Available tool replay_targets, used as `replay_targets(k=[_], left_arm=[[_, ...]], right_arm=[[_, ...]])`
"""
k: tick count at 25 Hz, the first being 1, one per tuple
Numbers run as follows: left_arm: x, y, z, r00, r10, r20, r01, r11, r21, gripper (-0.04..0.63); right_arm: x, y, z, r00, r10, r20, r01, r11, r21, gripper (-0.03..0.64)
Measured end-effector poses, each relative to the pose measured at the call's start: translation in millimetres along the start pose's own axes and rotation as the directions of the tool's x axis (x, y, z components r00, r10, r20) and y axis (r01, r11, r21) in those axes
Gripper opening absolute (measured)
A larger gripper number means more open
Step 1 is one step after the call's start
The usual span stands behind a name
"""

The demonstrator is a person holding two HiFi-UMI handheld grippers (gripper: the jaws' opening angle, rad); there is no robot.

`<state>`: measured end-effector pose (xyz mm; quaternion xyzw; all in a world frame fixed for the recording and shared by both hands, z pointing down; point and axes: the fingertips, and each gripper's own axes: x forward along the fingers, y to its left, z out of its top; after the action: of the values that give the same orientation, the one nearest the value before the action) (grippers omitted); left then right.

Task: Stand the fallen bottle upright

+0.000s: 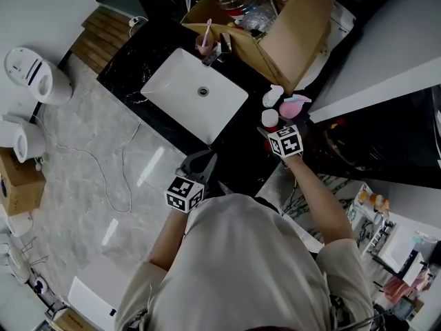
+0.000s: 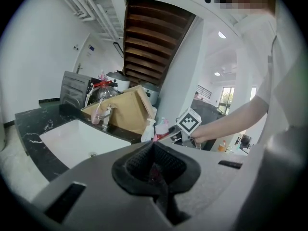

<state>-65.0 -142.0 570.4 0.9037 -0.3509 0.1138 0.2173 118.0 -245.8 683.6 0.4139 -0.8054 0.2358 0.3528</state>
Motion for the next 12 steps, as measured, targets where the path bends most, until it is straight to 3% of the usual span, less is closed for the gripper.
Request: replay_targets(k=[12], left_arm=[[-6.0, 13.4, 1.7, 1.000, 0.009, -0.011, -0.009, 1.000, 0.005, 0.008]], right_arm=[[12.6, -0.2, 50.4, 0.996, -0.022, 0.084, 0.024, 1.000, -0.016, 0.304]])
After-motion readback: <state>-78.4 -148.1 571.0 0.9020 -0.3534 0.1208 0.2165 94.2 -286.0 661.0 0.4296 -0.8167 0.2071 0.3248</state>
